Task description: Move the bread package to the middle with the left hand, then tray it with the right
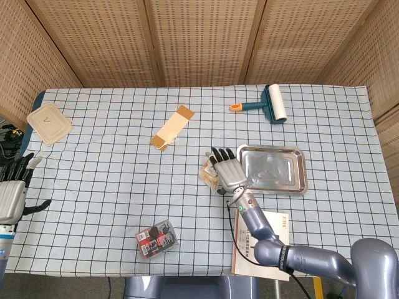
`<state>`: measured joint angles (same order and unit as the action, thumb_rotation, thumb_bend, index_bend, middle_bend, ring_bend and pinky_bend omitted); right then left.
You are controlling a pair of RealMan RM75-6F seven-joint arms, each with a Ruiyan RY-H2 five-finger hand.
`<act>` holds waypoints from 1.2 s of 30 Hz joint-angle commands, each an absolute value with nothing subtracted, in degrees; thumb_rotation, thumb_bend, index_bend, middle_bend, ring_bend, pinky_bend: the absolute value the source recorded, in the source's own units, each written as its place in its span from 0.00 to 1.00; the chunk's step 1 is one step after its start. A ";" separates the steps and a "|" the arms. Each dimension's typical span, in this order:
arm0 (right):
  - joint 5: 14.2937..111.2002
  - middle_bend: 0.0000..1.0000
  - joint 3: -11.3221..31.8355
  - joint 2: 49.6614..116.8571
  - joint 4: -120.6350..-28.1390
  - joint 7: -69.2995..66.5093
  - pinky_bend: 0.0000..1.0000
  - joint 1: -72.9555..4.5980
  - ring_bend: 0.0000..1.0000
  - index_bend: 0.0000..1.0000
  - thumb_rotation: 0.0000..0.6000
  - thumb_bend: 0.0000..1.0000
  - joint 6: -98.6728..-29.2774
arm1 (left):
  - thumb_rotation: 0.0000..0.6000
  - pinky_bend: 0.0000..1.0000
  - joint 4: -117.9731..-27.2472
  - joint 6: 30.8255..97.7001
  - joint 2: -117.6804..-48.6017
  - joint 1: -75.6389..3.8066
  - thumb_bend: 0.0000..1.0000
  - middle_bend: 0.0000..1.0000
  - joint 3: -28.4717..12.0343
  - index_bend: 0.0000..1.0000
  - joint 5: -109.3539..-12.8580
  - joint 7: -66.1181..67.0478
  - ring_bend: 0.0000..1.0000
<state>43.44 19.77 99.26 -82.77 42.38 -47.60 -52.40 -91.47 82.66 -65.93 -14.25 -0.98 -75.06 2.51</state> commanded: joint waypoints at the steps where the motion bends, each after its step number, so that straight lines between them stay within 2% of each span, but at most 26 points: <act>1: 40.82 0.00 19.93 102.03 -78.11 42.90 0.00 -50.47 0.00 0.00 1.00 0.12 -50.24 | 1.00 0.00 -91.36 82.26 -65.89 -14.16 0.05 0.00 -1.27 0.00 -75.06 2.28 0.00; 5: 39.00 0.00 19.74 104.57 -73.23 43.03 0.00 -53.06 0.00 0.03 1.00 0.12 -48.67 | 1.00 0.00 -91.23 81.23 -65.88 -14.16 0.05 0.00 -1.59 0.00 -75.08 1.98 0.00; 7: 38.44 0.00 19.55 106.14 -70.20 42.99 0.06 -54.38 0.00 0.11 1.00 0.12 -48.15 | 1.00 0.00 -91.19 80.68 -65.84 -14.17 0.05 0.00 -1.81 0.00 -75.05 1.76 0.00; 8: 38.45 0.04 19.45 106.67 -69.21 42.92 0.13 -54.74 0.02 0.17 1.00 0.12 -48.11 | 1.00 0.00 -91.18 80.59 -65.83 -14.15 0.05 0.00 -1.88 0.00 -75.11 1.69 0.00; 10: 39.38 0.16 18.98 108.41 -66.18 42.51 0.27 -55.55 0.14 0.30 1.00 0.13 -48.70 | 1.00 0.00 -91.17 80.34 -65.79 -14.07 0.05 0.00 -2.03 0.00 -75.33 1.44 0.00; 12: 41.00 0.33 18.54 110.03 -63.88 41.47 0.41 -55.86 0.32 0.44 1.00 0.14 -49.88 | 1.00 0.00 -91.17 80.15 -65.72 -13.99 0.05 0.00 -2.22 0.00 -75.55 1.15 0.00; 15: 43.10 0.46 17.79 111.22 -62.24 39.85 0.53 -55.81 0.46 0.58 1.00 0.15 -50.60 | 1.00 0.00 -91.06 79.76 -65.69 -13.93 0.05 0.00 -2.47 0.00 -75.63 0.89 0.00; 17: 44.46 0.50 17.40 111.72 -61.53 38.96 0.57 -55.68 0.50 0.64 1.00 0.15 -51.35 | 1.00 0.00 -91.04 79.49 -65.70 -13.90 0.05 0.00 -2.60 0.00 -75.63 0.90 0.00; 25: 50.14 0.53 16.72 109.70 -66.15 36.28 0.60 -54.50 0.53 0.67 1.00 0.15 -55.24 | 1.00 0.00 -91.32 79.80 -65.48 -13.27 0.05 0.00 -3.11 0.00 -76.35 0.60 0.00; 36: 50.58 0.52 18.81 98.00 -79.03 38.65 0.59 -49.82 0.53 0.66 1.00 0.15 -63.73 | 1.00 0.00 -91.70 79.55 -65.54 -12.85 0.05 0.00 -3.53 0.00 -76.83 1.42 0.00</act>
